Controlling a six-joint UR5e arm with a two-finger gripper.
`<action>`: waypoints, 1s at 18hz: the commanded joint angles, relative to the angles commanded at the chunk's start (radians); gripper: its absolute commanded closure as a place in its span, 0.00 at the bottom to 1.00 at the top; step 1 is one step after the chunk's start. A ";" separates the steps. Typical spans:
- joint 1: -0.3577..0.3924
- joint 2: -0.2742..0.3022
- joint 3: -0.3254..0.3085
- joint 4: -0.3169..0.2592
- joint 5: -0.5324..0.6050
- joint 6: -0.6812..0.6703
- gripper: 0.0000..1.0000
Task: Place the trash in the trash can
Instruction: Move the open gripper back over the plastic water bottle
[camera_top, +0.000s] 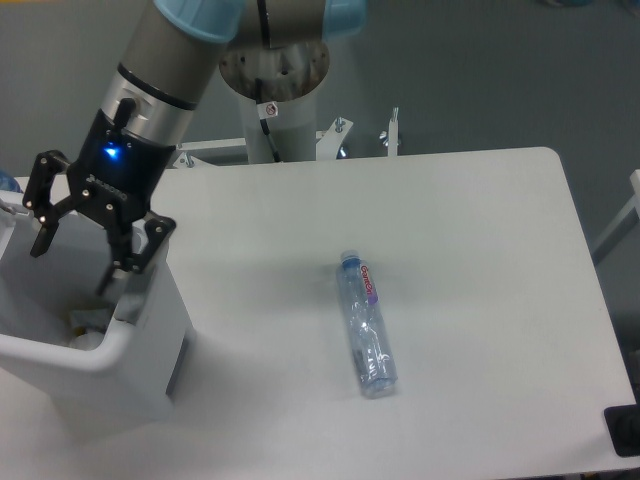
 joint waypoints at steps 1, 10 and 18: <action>0.034 -0.002 0.002 0.000 0.000 0.002 0.00; 0.278 -0.118 -0.011 -0.003 0.008 0.090 0.00; 0.301 -0.212 -0.017 -0.011 0.320 0.156 0.00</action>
